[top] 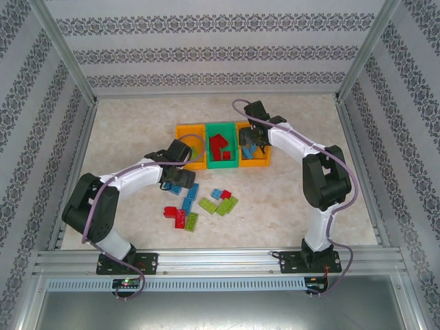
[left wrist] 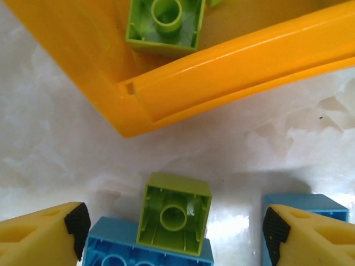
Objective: Sort the legos into containers by color
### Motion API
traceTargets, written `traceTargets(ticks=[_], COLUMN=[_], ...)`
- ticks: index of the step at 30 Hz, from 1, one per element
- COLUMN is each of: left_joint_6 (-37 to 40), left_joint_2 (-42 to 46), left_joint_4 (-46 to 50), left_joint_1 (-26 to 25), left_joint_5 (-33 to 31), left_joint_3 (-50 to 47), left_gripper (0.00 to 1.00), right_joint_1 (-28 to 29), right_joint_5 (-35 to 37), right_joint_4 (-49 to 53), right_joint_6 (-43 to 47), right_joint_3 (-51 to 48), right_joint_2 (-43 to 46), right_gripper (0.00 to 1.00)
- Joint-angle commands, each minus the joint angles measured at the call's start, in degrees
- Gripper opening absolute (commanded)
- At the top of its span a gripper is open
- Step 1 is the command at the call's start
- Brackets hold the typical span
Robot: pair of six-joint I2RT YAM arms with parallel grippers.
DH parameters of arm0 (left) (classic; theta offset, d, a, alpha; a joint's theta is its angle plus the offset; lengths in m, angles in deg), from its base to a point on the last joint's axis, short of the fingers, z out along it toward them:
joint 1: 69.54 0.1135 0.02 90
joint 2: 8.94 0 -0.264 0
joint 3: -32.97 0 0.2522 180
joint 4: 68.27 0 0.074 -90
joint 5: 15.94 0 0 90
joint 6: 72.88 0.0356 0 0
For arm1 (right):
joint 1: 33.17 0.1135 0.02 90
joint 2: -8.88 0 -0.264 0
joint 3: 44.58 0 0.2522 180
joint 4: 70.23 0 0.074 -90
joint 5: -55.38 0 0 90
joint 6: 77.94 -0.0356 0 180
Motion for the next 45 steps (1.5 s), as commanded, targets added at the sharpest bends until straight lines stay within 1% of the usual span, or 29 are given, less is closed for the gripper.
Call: traceTargets(ticks=[1,5,6,9,13,20,23,27,30,35,39,42,45], left_joint_6=[2.4,2.7,2.8,3.0,2.7,1.5,1.1,0.6,-0.3,-1.1,-1.1,-0.2,0.8], left_joint_2=[-1.3,-2.5,-3.0,-4.1,-4.4,-2.4,-1.8,-1.4,-0.4,3.9,6.0,5.0,0.6], left_joint_4=[-1.1,-1.6,-1.7,-1.6,-0.9,-0.3,-0.1,0.1,1.8,5.5,6.8,6.2,6.2], left_joint_1=[0.8,1.1,1.1,1.1,1.1,1.2,1.2,1.2,1.2,1.2,1.2,1.4,2.2], left_joint_5=[0.3,0.4,0.5,0.7,0.9,1.0,1.0,1.6,1.5,1.1,1.7,1.1,1.4], left_joint_3=[1.4,1.8,2.0,2.6,2.6,0.1,0.0,0.5,1.6,4.6,8.6,12.4,18.1], left_gripper=[0.8,0.8,0.78,0.7,0.52,0.4,0.33,0.27,0.26,0.26,0.27,0.28,0.29], right_joint_1=[-0.1,-0.2,-0.2,-0.2,-0.4,-0.8,-0.8,-0.9,-0.7,-0.5,1.1,3.2,6.3], right_joint_5=[-0.2,-0.2,-0.2,-0.2,0.1,0.0,-0.1,0.1,0.1,0.2,0.0,-0.8,-1.2], right_joint_4=[-0.4,-0.5,-0.5,-0.7,-0.7,-0.6,-0.5,-0.6,-0.7,-1.4,-2.1,-2.4,-2.9], right_joint_6=[0.9,1.0,1.1,1.1,1.2,1.1,1.1,1.1,1.2,1.6,2.4,3.7,5.4], right_joint_3=[-1.2,-2.0,-2.2,-2.6,-3.0,-3.3,-3.5,-4.1,-4.9,-7.2,-9.2,-11.0,-13.8], right_joint_2=[3.1,3.9,4.1,4.7,5.5,6.2,6.5,7.4,8.5,11.0,13.0,14.2,15.8], right_gripper=[0.85,0.85,0.85,0.85,0.86,0.86,0.86,0.86,0.86,0.86,0.86,0.86,0.86])
